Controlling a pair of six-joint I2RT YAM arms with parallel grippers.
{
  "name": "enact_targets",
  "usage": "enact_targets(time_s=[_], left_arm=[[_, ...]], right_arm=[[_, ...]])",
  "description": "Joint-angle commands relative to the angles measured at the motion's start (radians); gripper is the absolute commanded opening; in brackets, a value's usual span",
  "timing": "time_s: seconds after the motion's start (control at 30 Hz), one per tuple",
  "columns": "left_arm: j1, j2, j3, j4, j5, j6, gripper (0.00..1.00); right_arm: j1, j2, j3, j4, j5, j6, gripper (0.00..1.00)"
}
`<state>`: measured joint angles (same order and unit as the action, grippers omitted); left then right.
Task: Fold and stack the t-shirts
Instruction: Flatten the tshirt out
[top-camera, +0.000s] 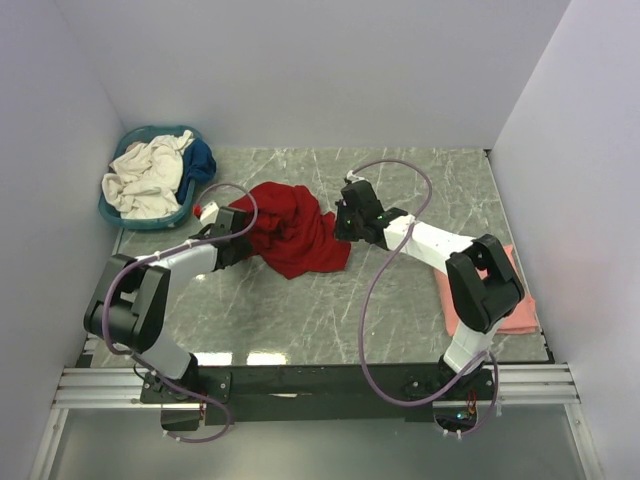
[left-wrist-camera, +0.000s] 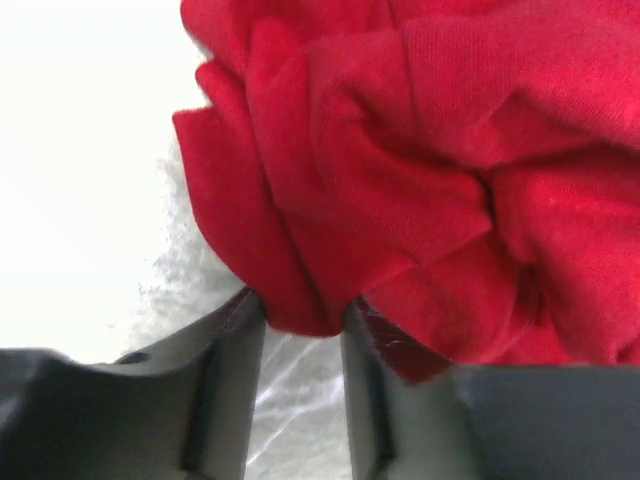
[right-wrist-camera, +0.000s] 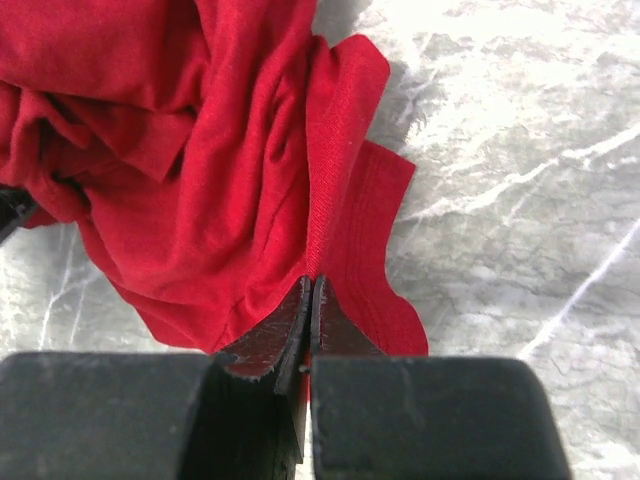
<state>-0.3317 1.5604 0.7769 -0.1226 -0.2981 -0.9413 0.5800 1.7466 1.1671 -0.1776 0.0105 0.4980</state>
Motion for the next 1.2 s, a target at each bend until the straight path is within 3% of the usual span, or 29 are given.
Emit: enact_targets(time_s=[0.0, 0.07, 0.17, 0.8, 0.97, 1.17], left_arm=[[-0.004, 0.019, 0.074, -0.011, -0.067, 0.018, 0.33], [-0.004, 0.027, 0.102, -0.026, -0.081, 0.027, 0.14], [-0.004, 0.02, 0.156, -0.066, -0.093, 0.05, 0.01], [0.003, -0.396, 0.482, -0.302, -0.111, 0.179, 0.0], [0.022, -0.441, 0.547, -0.313, -0.098, 0.196, 0.0], [0.154, -0.364, 0.587, -0.293, 0.082, 0.191, 0.0]], right_arm=[[-0.005, -0.077, 0.039, -0.022, 0.026, -0.019, 0.0], [-0.02, -0.122, 0.043, -0.049, 0.031, -0.026, 0.0], [-0.034, -0.171, 0.057, -0.089, 0.046, -0.035, 0.0], [-0.149, -0.668, 0.187, -0.307, 0.16, -0.055, 0.0], [-0.166, -0.786, 0.209, -0.316, 0.227, -0.067, 0.0], [-0.246, -0.766, 0.244, -0.335, 0.204, -0.065, 0.0]])
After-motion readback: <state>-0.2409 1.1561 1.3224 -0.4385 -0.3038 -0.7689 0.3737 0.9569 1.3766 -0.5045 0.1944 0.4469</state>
